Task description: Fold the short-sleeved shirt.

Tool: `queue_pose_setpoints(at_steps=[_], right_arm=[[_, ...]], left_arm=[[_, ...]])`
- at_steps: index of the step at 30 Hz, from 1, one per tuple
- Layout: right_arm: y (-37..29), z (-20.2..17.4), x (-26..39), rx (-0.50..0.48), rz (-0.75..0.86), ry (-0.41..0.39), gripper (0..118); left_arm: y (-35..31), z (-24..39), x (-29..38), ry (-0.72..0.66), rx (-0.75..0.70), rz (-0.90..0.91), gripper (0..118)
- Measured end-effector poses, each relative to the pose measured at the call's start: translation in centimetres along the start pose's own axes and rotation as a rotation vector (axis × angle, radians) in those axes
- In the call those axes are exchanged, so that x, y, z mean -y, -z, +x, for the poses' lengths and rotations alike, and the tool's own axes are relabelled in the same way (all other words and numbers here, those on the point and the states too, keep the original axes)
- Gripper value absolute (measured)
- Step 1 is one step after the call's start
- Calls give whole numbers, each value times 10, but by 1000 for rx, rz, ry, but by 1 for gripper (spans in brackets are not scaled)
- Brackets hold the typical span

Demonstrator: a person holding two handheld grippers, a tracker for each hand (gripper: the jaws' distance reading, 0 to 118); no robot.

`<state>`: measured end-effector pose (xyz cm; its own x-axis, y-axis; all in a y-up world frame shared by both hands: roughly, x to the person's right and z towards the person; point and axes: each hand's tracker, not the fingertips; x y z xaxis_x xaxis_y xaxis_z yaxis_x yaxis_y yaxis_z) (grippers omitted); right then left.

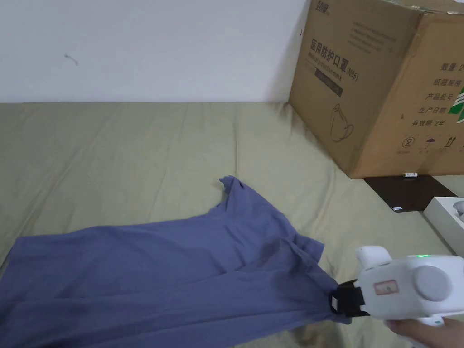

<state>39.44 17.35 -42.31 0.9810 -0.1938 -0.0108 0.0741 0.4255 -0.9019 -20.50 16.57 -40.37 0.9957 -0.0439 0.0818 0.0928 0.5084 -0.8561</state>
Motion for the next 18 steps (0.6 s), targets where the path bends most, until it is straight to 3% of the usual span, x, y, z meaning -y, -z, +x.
queue_pose_setpoints(at_steps=[5, 8, 9, 10, 11, 12, 13, 15, 16, 18], right_arm=[[-37, -6, 59, -36, -34, 22, 9], [-32, -1, 91, -60, -86, 121, 9], [-26, 0, 99, -45, -91, 140, 10], [-20, -1, 106, -13, -68, 142, 12], [-19, -2, 111, 0, -40, 153, 16], [-19, -5, 114, -3, -28, 154, 30], [-23, -8, 115, -1, -15, 161, 49], [-32, -14, 116, -7, 28, 176, 112], [-37, -18, 116, -1, 68, 175, 118], [-55, -28, 112, -18, 200, 170, 118]], left_arm=[[-33, -17, 32, 34, 72, -60, 4], [-41, -26, 55, -12, 121, -62, 4], [-42, -28, 62, -31, 148, -37, 14], [-43, -29, 69, -33, 164, -18, 36], [-45, -29, 74, -32, 146, -17, 70], [-48, -30, 79, -30, 139, -12, 111], [-52, -30, 83, -26, 131, 0, 118], [-66, -33, 88, -29, 121, 84, 113], [-70, -33, 89, -37, 119, 71, 113], [-79, -35, 88, -76, 130, 107, 113]])
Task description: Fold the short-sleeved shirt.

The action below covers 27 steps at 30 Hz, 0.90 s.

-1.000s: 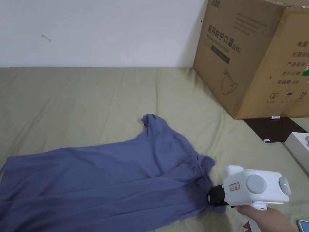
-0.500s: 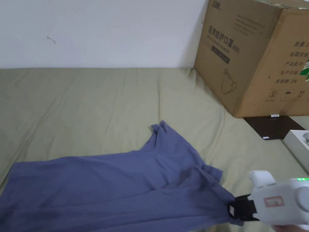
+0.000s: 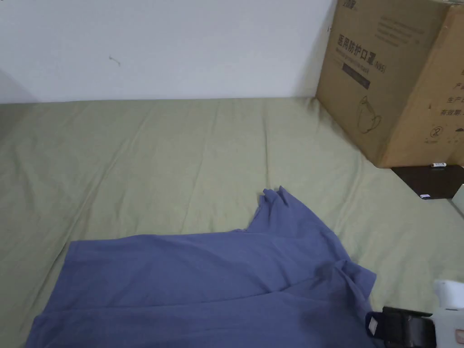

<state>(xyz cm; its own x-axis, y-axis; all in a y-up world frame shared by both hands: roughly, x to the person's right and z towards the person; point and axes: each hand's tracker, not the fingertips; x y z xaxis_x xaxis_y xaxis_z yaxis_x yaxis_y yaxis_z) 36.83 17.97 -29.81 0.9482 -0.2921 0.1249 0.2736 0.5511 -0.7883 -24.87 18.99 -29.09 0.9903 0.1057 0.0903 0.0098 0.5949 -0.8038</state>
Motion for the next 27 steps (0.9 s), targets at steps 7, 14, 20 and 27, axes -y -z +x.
queue_pose_setpoints(at_steps=[7, 14, 20, 27], right_arm=[[-36, -63, -34, -217, 225, 4, 49], [-19, -120, -71, -192, 257, -168, 0], [17, -126, -89, -125, 215, -208, 0], [56, -113, -80, -103, 99, -149, 0]], left_arm=[[-25, 26, -29, -35, 84, 230, 4], [20, 20, -117, -1, 84, 269, 0], [156, -21, -188, 24, 76, 33, 42], [282, -53, -198, -29, -72, -135, 111]])
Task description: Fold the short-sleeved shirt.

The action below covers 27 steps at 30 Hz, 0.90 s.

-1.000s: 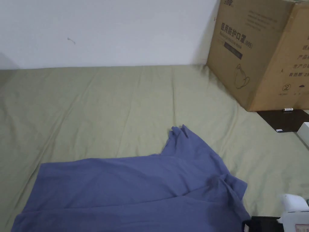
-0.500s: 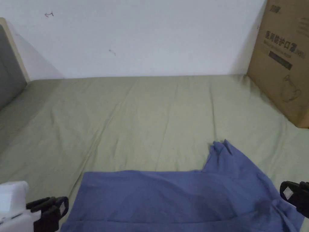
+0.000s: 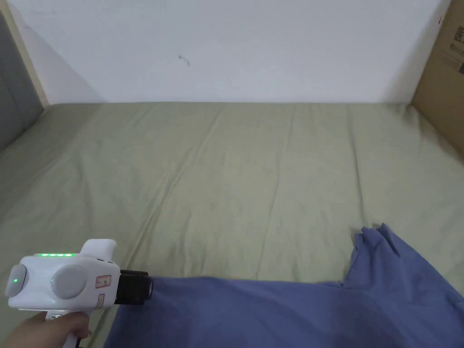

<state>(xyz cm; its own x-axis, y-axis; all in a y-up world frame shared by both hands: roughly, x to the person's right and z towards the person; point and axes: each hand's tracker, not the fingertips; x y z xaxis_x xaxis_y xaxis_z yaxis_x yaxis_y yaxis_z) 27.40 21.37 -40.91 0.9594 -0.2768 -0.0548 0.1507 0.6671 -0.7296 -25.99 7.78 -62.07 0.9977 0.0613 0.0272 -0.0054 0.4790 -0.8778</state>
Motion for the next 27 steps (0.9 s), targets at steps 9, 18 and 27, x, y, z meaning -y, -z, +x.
queue_pose_setpoints(at_steps=[9, 18, 27], right_arm=[[33, 25, -22, 28, 6, 29, 0], [159, 102, -144, 93, -150, 81, 116], [259, 132, -130, 305, -493, 8, 75]], left_arm=[[-30, 37, 29, 261, 62, 114, 3], [-90, 38, 21, 169, 97, 171, 3], [-119, 40, 26, 173, 121, 152, 3]])
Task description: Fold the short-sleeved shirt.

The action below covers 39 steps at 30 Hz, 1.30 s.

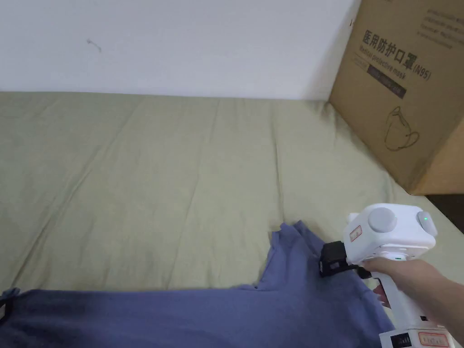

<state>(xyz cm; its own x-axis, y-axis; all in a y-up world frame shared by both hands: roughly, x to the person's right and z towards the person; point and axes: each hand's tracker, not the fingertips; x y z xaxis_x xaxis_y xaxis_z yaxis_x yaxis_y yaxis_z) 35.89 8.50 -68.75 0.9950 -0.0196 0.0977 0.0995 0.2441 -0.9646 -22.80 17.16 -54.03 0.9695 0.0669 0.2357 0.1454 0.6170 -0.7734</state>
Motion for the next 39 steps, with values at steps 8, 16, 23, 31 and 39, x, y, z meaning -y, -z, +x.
queue_pose_setpoints(at_steps=[8, 16, 23, 31, 39], right_arm=[[-63, -6, 32, -81, 193, -7, 1], [-133, 15, 41, -93, 472, 148, 1], [-185, 15, 76, -121, 582, 172, 1], [-151, 38, 230, -150, 409, 185, 1], [-100, 62, 303, -167, 317, 402, 105]], left_arm=[[-1, -1, 3, -28, -26, 2, 3], [-18, -5, -18, -94, -90, 134, 3], [-44, -5, -29, -73, -30, 192, 3], [-65, -1, 82, -115, 63, 44, 3], [-68, 2, 158, -181, 35, -57, 118]])
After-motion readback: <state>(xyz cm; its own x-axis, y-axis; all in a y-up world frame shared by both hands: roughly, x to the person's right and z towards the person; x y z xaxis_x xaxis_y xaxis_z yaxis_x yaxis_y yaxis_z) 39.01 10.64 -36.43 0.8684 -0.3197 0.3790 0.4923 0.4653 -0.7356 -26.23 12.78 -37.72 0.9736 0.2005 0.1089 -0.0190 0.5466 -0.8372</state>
